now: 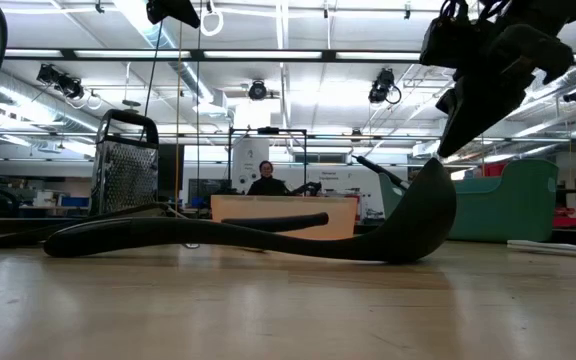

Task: Pick & Place Kitchen Items
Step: Put the blue knife into the orange bin

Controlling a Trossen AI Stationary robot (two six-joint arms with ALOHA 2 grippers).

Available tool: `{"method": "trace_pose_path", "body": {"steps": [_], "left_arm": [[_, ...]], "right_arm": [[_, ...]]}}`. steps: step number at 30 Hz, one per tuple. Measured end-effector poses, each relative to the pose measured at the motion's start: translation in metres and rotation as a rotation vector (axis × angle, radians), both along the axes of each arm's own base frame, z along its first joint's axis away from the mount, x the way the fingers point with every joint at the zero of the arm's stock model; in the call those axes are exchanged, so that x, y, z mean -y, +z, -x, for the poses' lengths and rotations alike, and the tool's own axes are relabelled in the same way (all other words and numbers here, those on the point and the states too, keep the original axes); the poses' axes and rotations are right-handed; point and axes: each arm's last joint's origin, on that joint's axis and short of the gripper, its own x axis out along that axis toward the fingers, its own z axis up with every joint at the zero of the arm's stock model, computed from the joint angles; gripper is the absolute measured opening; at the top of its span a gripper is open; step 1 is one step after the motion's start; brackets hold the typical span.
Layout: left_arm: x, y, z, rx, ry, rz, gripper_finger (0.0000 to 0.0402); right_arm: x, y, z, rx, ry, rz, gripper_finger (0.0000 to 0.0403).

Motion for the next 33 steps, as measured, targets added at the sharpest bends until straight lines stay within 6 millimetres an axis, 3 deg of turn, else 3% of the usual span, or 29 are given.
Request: {"method": "trace_pose_path", "body": {"steps": [8, 15, 24, 33], "left_arm": [[0.0, 0.0, 0.0, 0.002, 0.0, -0.001, 0.0022], [0.0, 0.0, 0.0, 0.002, 0.0, -0.001, 0.0022], [0.0, 0.0, 0.0, 0.002, 0.0, -0.001, 0.0022], [0.0, 0.0, 0.0, 0.002, 0.0, -0.001, 0.0022]], "right_arm": [[0.032, 0.014, 0.021, -0.044, -0.176, -0.063, 0.0013], [0.05, 0.012, 0.037, -0.17, -0.294, -0.123, 0.0013], [0.055, 0.008, 0.054, -0.338, -0.406, -0.172, 0.0013], [0.055, 0.033, 0.056, -0.356, -0.433, -0.169, 0.0013]]}}
